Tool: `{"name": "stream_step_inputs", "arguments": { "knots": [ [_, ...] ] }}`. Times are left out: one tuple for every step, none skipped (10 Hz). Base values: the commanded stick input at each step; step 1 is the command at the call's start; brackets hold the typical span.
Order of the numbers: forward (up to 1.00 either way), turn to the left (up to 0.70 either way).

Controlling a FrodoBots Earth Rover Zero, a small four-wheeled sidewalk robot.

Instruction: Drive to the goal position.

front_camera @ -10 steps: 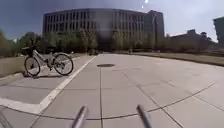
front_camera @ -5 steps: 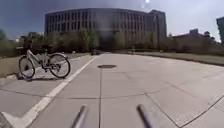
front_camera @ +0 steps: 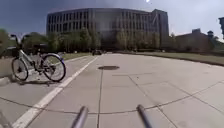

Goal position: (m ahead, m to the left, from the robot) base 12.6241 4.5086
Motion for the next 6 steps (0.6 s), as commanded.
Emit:
{"name": "stream_step_inputs", "arguments": {
  "knots": [
    [0.70,0.00],
    [0.70,0.00],
    [0.70,0.00],
    [0.70,0.00],
    [0.70,0.00],
    [0.70,0.00]
  ]
}}
